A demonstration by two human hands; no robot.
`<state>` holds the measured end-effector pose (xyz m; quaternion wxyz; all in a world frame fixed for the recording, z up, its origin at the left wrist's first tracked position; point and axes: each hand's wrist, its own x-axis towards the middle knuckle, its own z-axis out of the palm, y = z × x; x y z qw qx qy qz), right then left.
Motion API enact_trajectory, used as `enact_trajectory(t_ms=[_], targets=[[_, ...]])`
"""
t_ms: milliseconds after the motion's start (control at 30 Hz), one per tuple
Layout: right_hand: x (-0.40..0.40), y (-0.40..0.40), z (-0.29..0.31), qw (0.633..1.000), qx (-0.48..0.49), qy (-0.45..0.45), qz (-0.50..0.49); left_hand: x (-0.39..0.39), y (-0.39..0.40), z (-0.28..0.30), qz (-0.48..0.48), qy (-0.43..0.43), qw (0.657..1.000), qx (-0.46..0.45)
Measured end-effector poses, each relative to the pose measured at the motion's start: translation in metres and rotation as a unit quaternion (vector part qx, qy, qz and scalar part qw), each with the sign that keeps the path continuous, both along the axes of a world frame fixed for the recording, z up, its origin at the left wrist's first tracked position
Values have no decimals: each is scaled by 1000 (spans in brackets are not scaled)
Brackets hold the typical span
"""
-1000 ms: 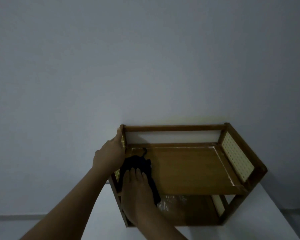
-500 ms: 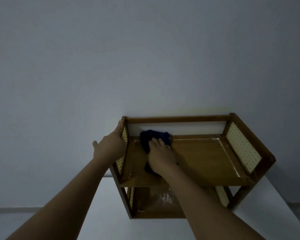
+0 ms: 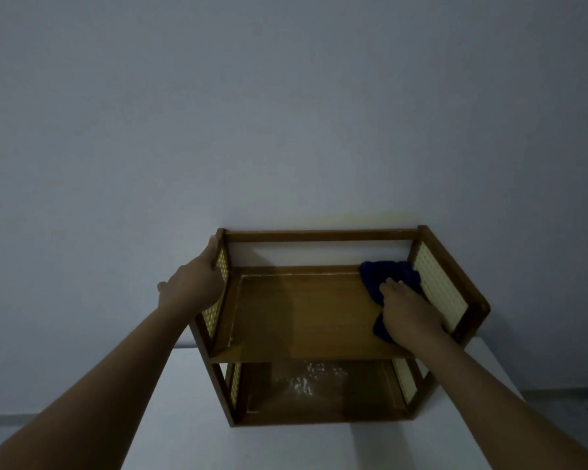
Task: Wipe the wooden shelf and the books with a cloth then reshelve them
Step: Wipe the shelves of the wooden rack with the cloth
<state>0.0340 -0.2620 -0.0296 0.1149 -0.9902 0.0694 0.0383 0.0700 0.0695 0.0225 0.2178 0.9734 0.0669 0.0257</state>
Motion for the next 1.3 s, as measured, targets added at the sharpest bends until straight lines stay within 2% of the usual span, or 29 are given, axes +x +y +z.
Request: enact_trajectory(t_ms=[267,367,533,633,700,833,1033,1100,1233,1300], targets=[[-57,12,-6,992,121,-11,19,-6,-5,8,22,19,1000,-2],[-66,67,1,992,116,-35,41,-6,-6,8,19,16,1000,-18],[-79,189,9,976,88,-62,191,-4,-4,6,14,15,1000,-23],[-77,218,-4,969,68,-93,217,-1,0,6,-1,12,1000,-24],[-76,210,-11,962,85,-120,228,-3,-1,9,-5,15,1000,6],[-84,162,1,965,97,-117,213,-8,-5,12,-13,17,999,40],[-92,20,5,990,111,-82,30,-12,-7,13,-12,20,999,25],[-93,-10,3,991,114,-64,0,-13,-8,13,-11,12,1000,-1],[-87,18,-7,993,88,-76,19,-11,-5,11,-11,4,999,-40],[-82,63,-11,986,96,-94,100,-10,-6,10,-13,4,999,-37]])
